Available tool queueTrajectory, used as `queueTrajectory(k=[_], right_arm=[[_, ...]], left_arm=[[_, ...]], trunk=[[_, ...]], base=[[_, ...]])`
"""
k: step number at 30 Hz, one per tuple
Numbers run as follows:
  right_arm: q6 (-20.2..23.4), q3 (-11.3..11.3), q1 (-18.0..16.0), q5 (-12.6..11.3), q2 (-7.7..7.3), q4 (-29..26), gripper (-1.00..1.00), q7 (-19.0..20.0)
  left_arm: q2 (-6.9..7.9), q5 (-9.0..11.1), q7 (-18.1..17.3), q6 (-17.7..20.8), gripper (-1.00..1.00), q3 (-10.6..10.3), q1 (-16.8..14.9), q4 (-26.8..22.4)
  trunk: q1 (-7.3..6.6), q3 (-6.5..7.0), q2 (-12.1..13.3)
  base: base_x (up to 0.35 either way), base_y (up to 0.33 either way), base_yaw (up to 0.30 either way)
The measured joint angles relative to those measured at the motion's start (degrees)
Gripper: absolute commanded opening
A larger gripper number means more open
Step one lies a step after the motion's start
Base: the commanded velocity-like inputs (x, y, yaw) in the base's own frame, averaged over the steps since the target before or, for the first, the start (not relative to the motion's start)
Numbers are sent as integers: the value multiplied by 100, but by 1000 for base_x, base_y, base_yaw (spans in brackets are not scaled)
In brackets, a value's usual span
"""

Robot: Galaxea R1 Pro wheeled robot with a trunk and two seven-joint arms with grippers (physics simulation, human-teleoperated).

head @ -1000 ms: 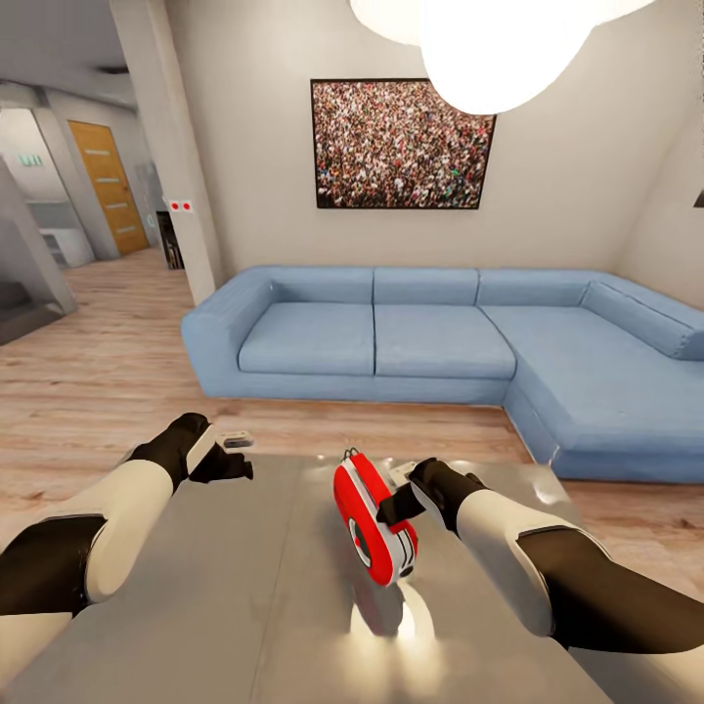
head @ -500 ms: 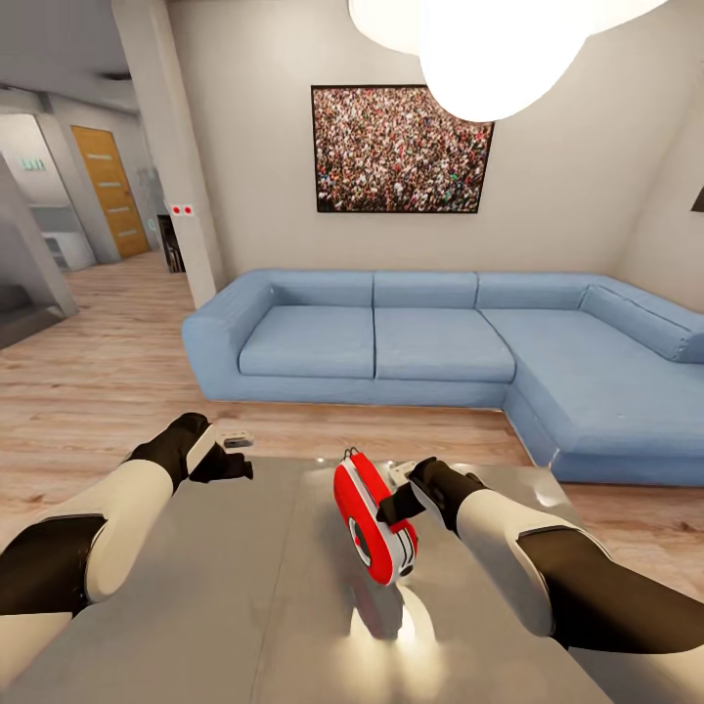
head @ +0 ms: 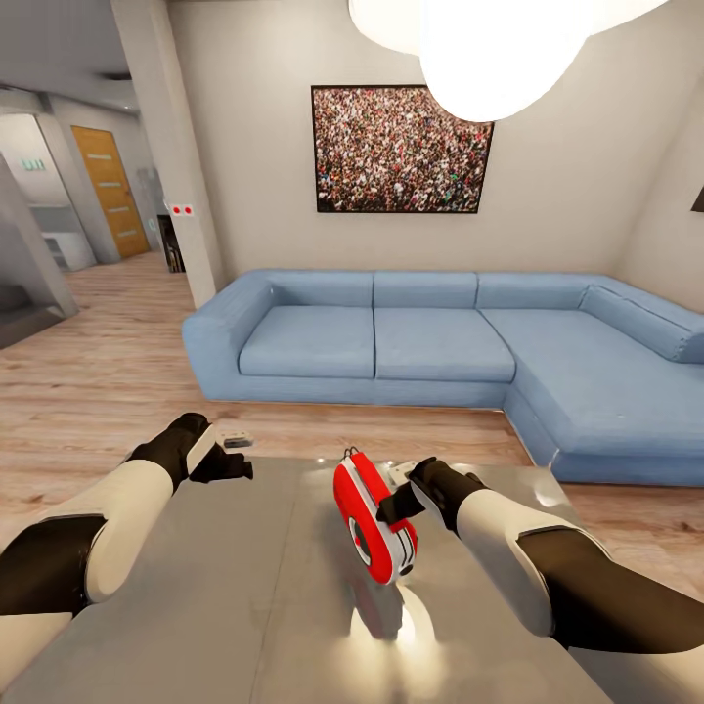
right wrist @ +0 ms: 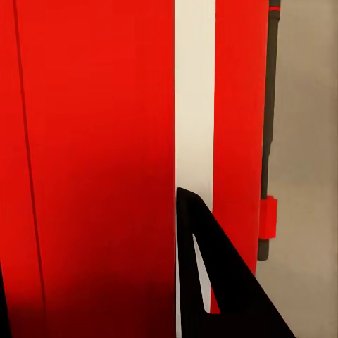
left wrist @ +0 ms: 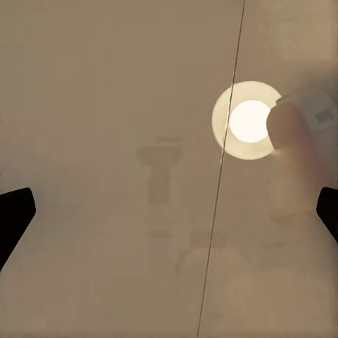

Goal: Turn on the radio receiver that's on the table in the living room.

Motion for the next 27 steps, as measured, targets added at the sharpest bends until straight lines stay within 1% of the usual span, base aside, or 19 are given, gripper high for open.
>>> queueTrajectory(k=[12, 13, 15, 17, 20, 21, 22, 24, 26, 27], right_arm=[[0, -14, 0, 0, -1, -22, -100, 5], [1, -41, 0, -9, -29, -25, -100, 8], [-3, 1, 0, 22, -63, -28, -100, 9], [-2, -33, -1, 3, -93, -56, -100, 10], [-1, -6, -1, 31, -169, -168, -100, 8], [39, -84, 2, -38, -272, -303, -100, 38], [19, 17, -4, 120, -322, -522, -100, 45], [61, -71, -1, -36, -375, -647, -100, 101], [89, -42, -3, 60, -474, -865, -100, 183], [178, -51, 0, 10, -548, -1007, -100, 258]], left_arm=[[-12, 0, -1, 0, 100, -6, -2, -8], [-11, 0, -2, 0, 100, -4, -1, -8], [-14, 0, -4, 0, 100, -5, 0, -9], [-16, 0, -4, 0, 100, -6, -1, -7], [-19, 0, -5, 0, 100, -6, -2, -7], [-25, 3, -68, -5, 100, -7, -1, -12], [-26, 3, -151, -6, 100, -5, 0, -16], [-26, 0, -261, -9, 100, -5, -2, -21], [-29, -3, -439, -29, 100, -6, -2, -30], [-33, -1, -537, -62, 100, -7, -4, -35]], trunk=[[0, 0, 0], [0, 0, 0], [0, 0, 0], [0, 0, 0], [0, 0, 0], [0, -1, 0], [0, 1, 0], [0, 0, 0], [0, 1, 0], [0, 0, 0]], base=[[0, 0, 0], [0, 0, 0], [0, 0, 0], [0, 0, 0], [0, 0, 0], [0, 0, 0], [0, 0, 0], [0, 0, 0], [0, 0, 0], [0, 0, 0]])
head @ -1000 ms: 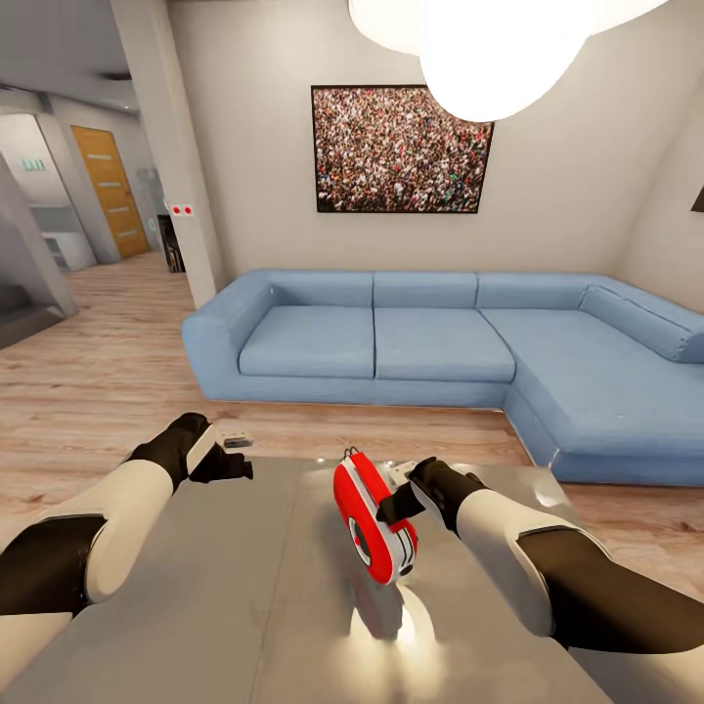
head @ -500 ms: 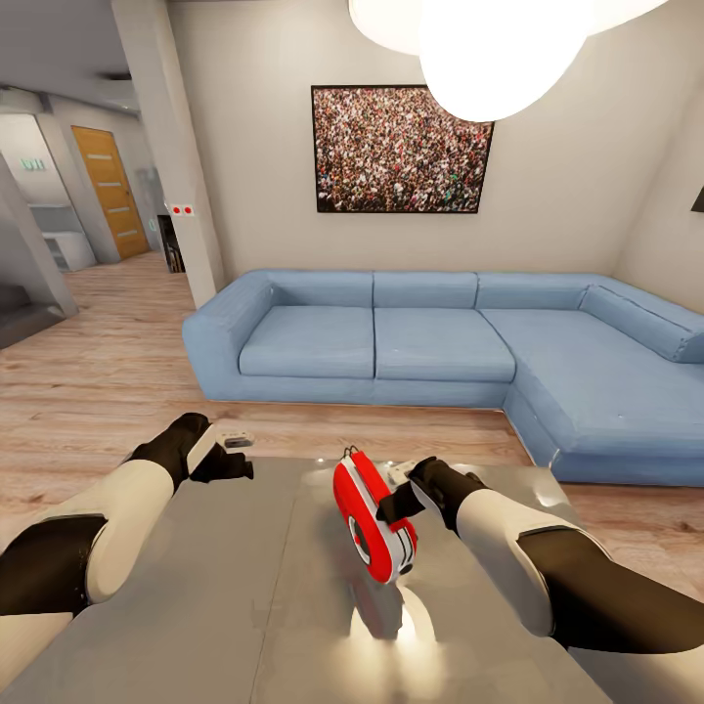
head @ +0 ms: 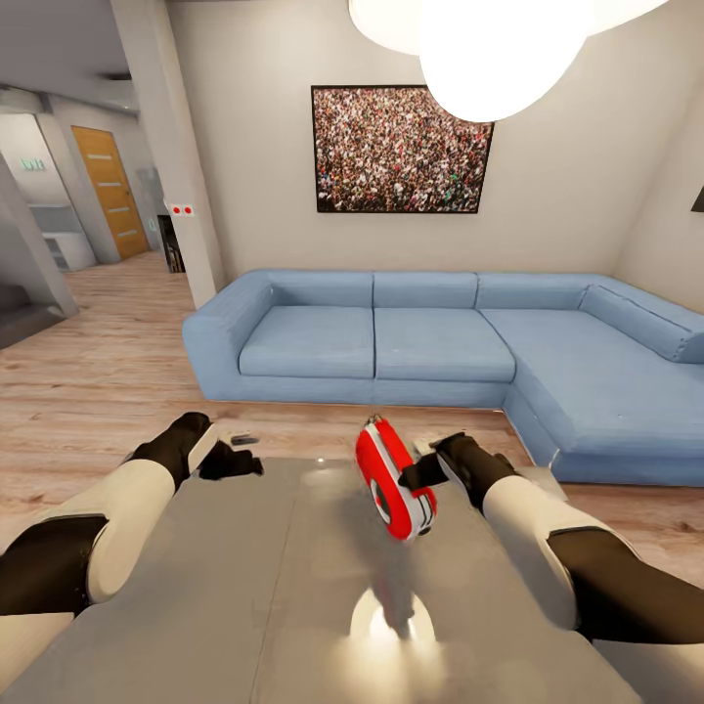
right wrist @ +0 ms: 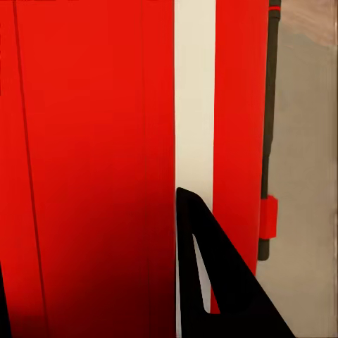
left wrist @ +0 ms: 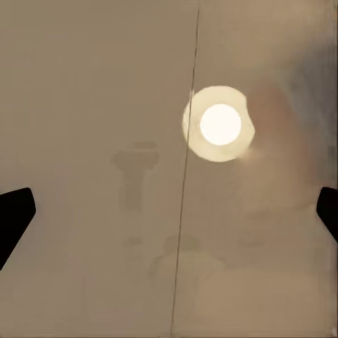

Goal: Turn on the radio receiver that's on the table in the living room.

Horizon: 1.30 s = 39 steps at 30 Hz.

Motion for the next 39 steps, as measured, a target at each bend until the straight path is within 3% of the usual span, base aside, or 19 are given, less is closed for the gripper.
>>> queueTrajectory(k=[6, 11, 16, 18, 23, 27, 28, 30, 34, 35, 39], right_arm=[[693, -6, 0, -11, -282, -1051, -100, 452], [1164, -13, -2, -16, -420, -1891, -100, 795], [1277, -10, 1, -23, -473, -2317, -100, 863], [1253, -12, -5, 65, -553, -2391, -100, 865], [1293, -11, -8, -7, -748, -2595, -100, 998], [1395, -10, -8, -25, -803, -2699, -100, 1369], [1434, -8, -8, -25, -895, -2726, -100, 1608], [1409, -11, -9, 43, -1023, -2739, -100, 1727], [1432, -11, -15, -26, -1156, -2803, -100, 2023], [1437, -12, -17, -22, -1281, -2886, -100, 2315], [1422, -12, -29, 6, -1360, -2929, -100, 2482]], left_arm=[[-51, -3, -190, -161, 100, 5, 2, -64], [-162, -4, -218, -231, 100, 13, 4, -228], [-286, -3, -223, -305, 100, 15, 1, -445], [-306, -1, -223, -310, 100, 15, 2, -506], [-330, 2, -357, -311, 100, 17, 2, -668], [-335, 1, -904, -313, 100, 21, 4, -796], [-330, 15, -1509, -305, 100, 24, 0, -969], [-324, -2, -1833, -302, 100, 19, -1, -1105], [-325, -1, -2114, -295, 100, 17, 0, -1245], [-326, 9, -2308, -285, 100, 17, 0, -1367], [-327, 4, -2489, -277, 100, 22, 2, -1537]], trunk=[[0, 0, 0], [0, 1, 0], [0, 0, 0], [0, 0, 0], [0, 0, 0], [0, 0, 0], [-1, 0, -1], [0, 0, 0], [0, 0, 0], [-1, 0, -1], [0, 0, 0]], base=[[0, 0, 0], [0, 0, 0], [0, 0, 0], [0, 0, 0], [0, 0, 0], [0, 0, 0], [0, 0, 0], [0, 0, 0], [0, 0, 0], [0, 0, 0], [0, 0, 0]])
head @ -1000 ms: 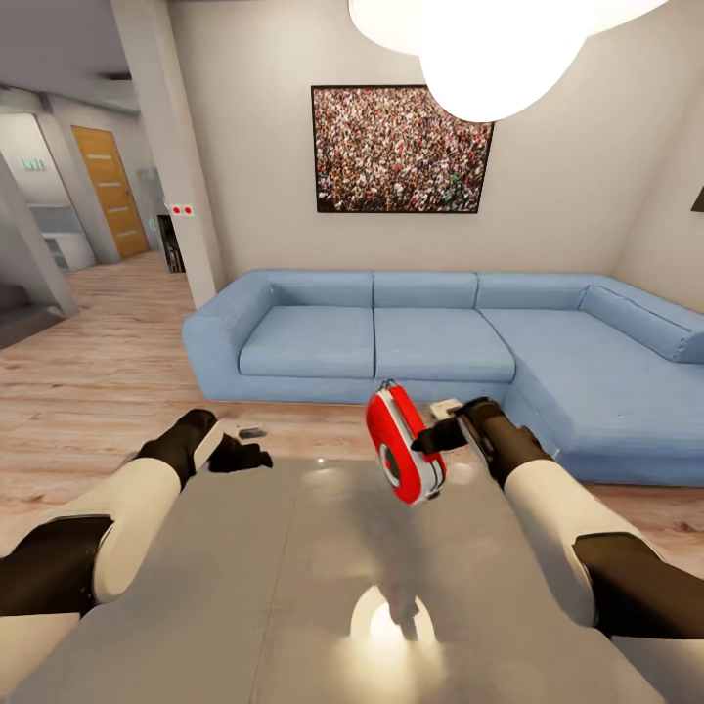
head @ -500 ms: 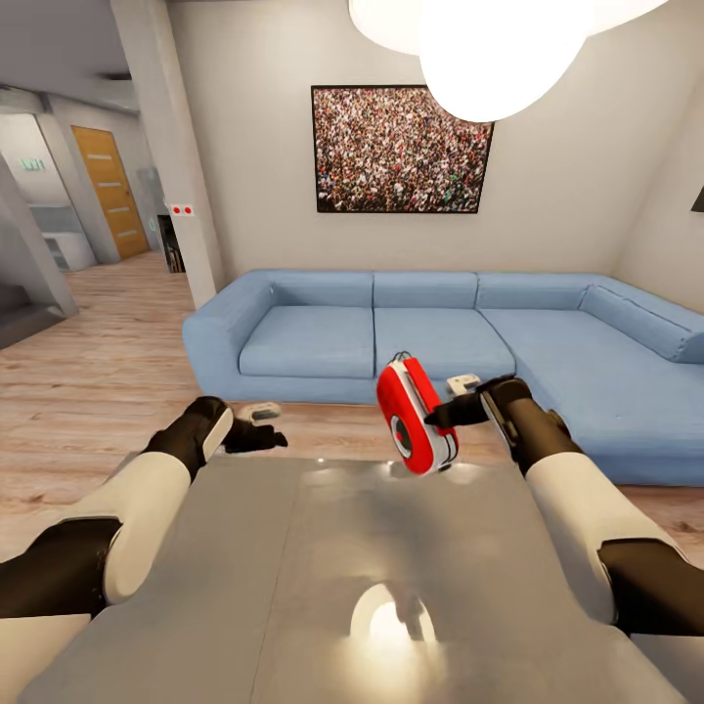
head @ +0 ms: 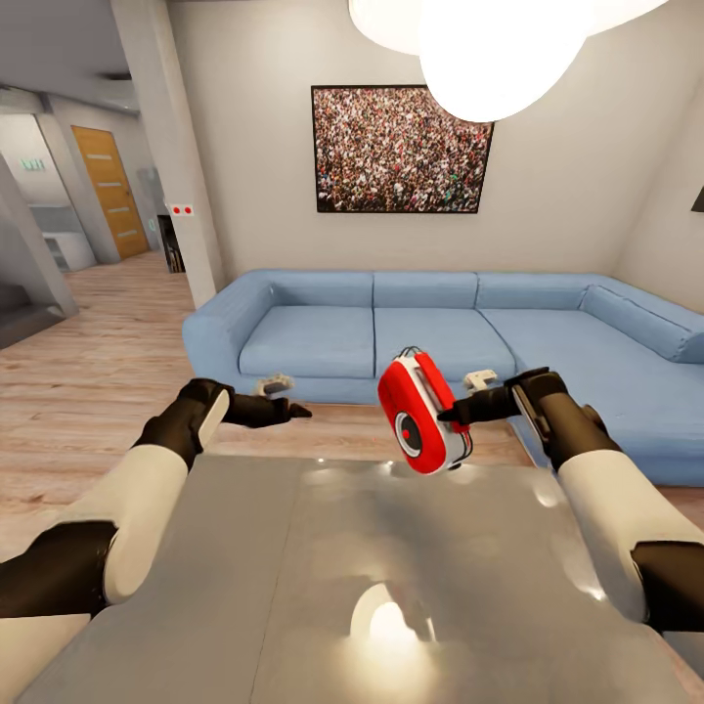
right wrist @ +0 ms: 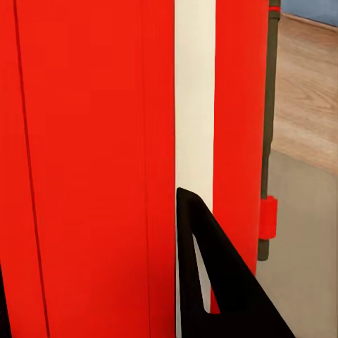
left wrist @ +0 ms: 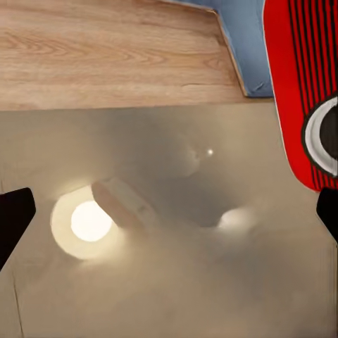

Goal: Turn on the radio receiver that's on the table in the living room.

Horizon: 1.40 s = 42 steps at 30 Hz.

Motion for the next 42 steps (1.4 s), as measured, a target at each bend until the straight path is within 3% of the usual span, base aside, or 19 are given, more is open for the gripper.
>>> queueTrajectory(k=[5, 12, 24, 29, 35, 42], right_arm=[[-23, -3, -5, 27, -137, -8, -100, 60], [-21, -6, -28, -12, -303, -10, -100, 286], [-46, -6, -77, -39, -322, -11, -100, 346], [-63, -12, -84, -293, -367, -11, -100, 344], [-171, -16, -105, -730, -490, -11, -100, 325], [-254, -14, -154, -877, -513, -10, -100, 314]], left_arm=[[2, 1, -319, 17, 100, -3, 1, -248], [5, 0, -1082, 34, 100, -1, -1, -403], [1, 2, -1304, 113, 100, 2, -1, -537], [-6, 5, -1331, 132, 100, -8, 0, -538], [-87, 4, -1801, 142, 100, -31, 0, -512], [-194, -2, -2062, 145, 100, -55, -2, -471]], trunk=[[0, 0, 0], [0, 0, 0], [0, 0, 0], [0, 0, 0], [0, 0, 0], [0, 0, 0]], base=[[0, 0, 0], [0, 0, 0], [0, 0, 0], [0, 0, 0], [0, 0, 0], [0, 0, 0]])
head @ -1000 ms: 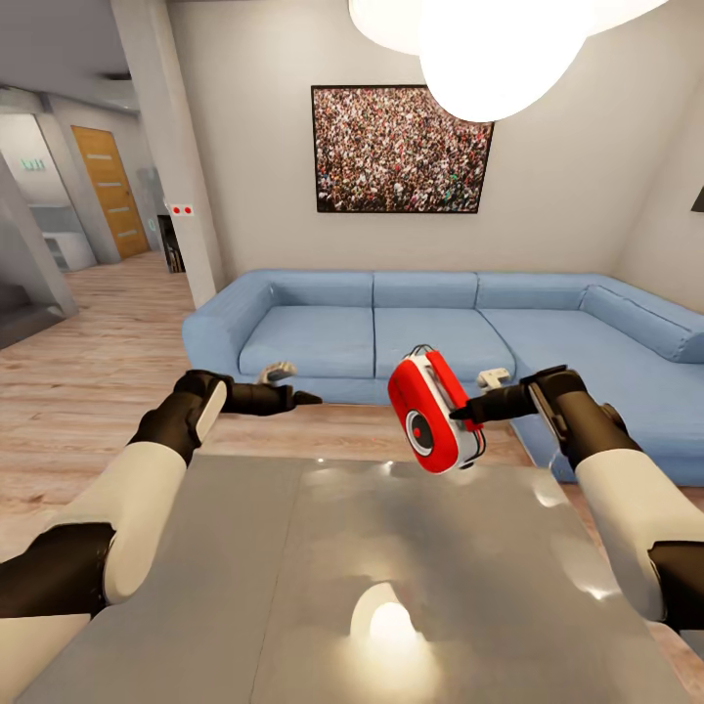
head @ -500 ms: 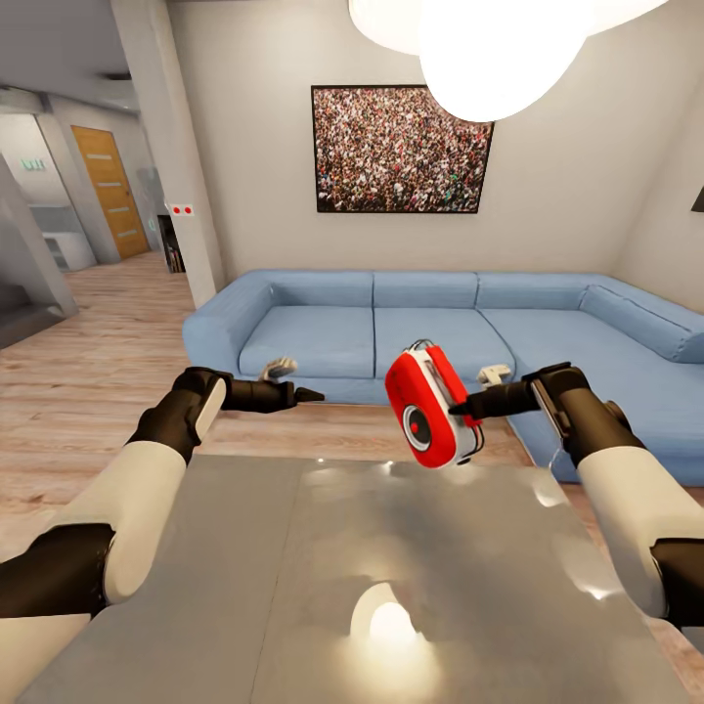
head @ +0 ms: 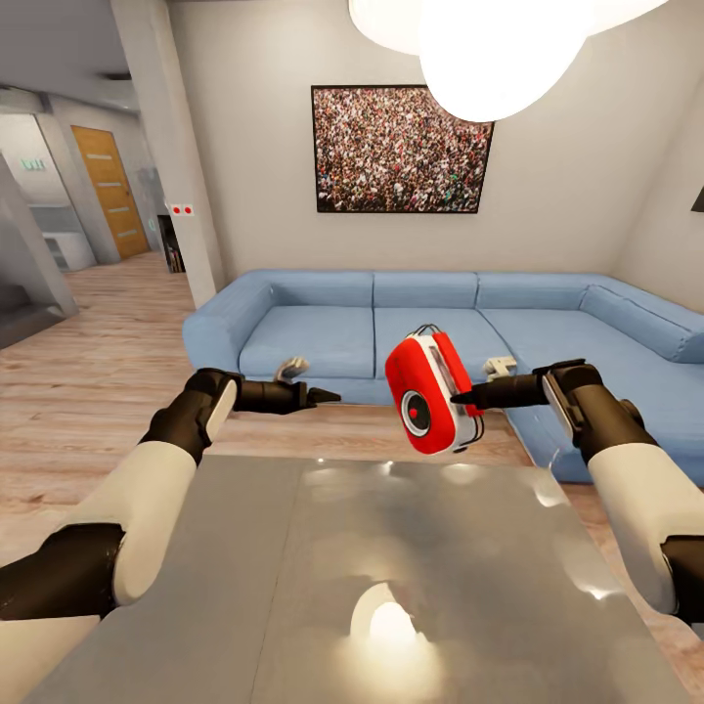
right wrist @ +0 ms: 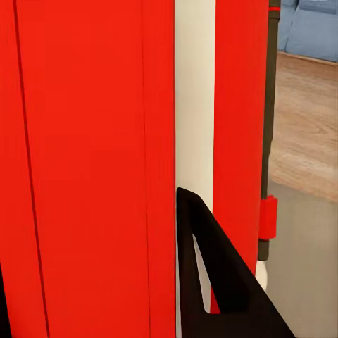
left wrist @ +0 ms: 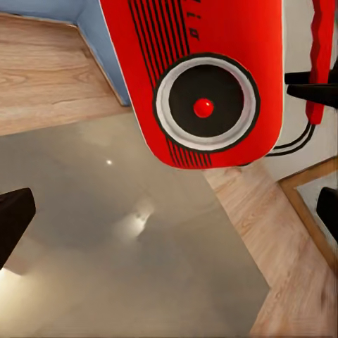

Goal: Turn on the radio receiver that's on the table in the living room.

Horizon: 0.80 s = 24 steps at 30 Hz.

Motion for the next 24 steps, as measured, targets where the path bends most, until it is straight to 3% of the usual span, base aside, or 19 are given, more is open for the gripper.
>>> queueTrajectory(k=[7, 17, 24], right_arm=[[-20, 2, -13, -21, -5, 0, -100, -2], [-59, 0, -18, -20, -12, 0, -100, -5], [-115, 1, -19, -21, -19, 1, -100, -10]], left_arm=[[-176, -2, -37, 1, 100, -97, 0, 266], [-471, 1, -49, 7, 100, -403, 1, 394], [-565, 0, -203, 10, 100, -465, 0, 394]], trunk=[[0, 0, 0], [0, 0, 0], [0, 0, 0]], base=[[0, 0, 0], [0, 0, 0], [0, 0, 0]])
